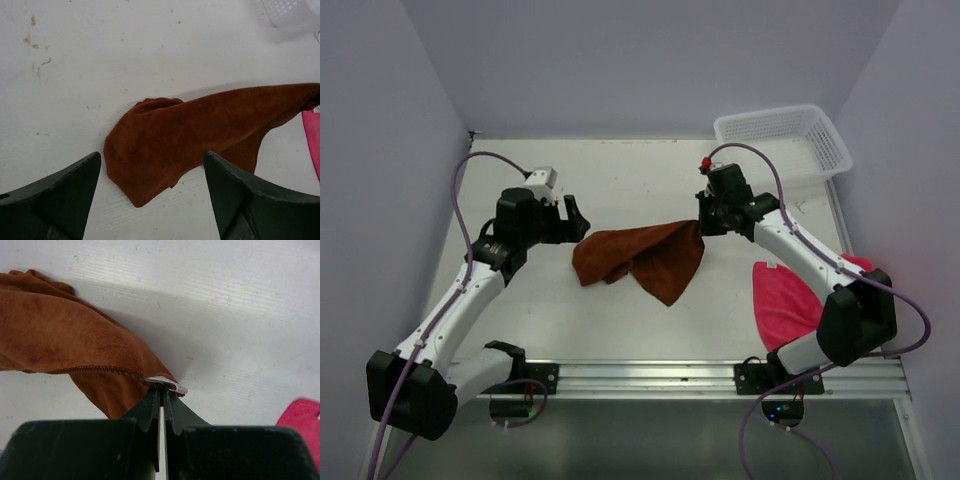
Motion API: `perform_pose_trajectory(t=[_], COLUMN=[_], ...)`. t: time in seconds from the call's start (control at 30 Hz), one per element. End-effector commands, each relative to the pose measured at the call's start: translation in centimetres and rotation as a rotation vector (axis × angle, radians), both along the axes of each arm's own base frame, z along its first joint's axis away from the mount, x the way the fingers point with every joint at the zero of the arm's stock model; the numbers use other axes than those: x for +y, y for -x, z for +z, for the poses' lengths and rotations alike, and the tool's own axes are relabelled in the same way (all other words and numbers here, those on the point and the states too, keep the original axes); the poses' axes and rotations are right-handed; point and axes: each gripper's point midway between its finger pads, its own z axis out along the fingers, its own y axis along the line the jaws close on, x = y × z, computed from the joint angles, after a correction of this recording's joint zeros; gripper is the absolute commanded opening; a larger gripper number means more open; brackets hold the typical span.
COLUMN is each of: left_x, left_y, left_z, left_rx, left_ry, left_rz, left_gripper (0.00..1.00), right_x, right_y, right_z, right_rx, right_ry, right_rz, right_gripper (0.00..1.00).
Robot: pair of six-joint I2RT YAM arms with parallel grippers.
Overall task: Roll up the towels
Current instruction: Flatten the towel
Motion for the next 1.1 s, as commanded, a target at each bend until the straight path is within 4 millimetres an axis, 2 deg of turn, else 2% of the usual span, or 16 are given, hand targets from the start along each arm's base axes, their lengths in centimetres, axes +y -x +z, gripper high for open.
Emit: perform_pose_trajectory(t=[0.0,0.23,0.4,0.53,0.57,0.73,0.9,1.07], left_x=[-2.2,-6.6,-9.6,-12.0,-13.1,-14.5,-14.2,-14.1], left_y=[0.6,4.9,7.3,8.4,8.8,8.2,6.5,5.3], left_z=[1.8,-1.9,-4.4,-6.4,-6.8,-8.3,-10.3,-11.2], left_rx=[-0.069,0.005,0.016,0.026,0.028,0.02,0.014,-0.007], left_ry=[-0.022,0.021,0.003,-0.098,-0.121,-0.157,-0.223,-0.295], left_rz=[-0.041,-0.112,-0.172,-0.234,-0.26,-0.25,-0.169,-0.143], left_gripper=[0.86,0.75,0.64,0.63,0.66,0.69,0.66,0.64], right_x=[-0.1,-0.7,-0.7,-0.8,-0.8,-1.0,-1.1,-0.9], right_y=[-0.7,-1.3,-1.3,-1.2,-1.1,-1.1,-1.1,-1.1], right_z=[-0.3,-1.2,-1.6,-1.9,-2.1,-2.3,-2.4,-2.5], right_rx=[0.014,0.06,0.067,0.073,0.075,0.079,0.081,0.083], right_ry=[-0.026,-0.064,-0.08,-0.085,-0.083,-0.08,-0.082,-0.086], right_rz=[-0.024,-0.051,-0.055,-0.056,-0.054,-0.059,-0.058,-0.053], right_gripper=[0.0,0.0,0.0,0.0,0.0,0.0,0.0,0.0])
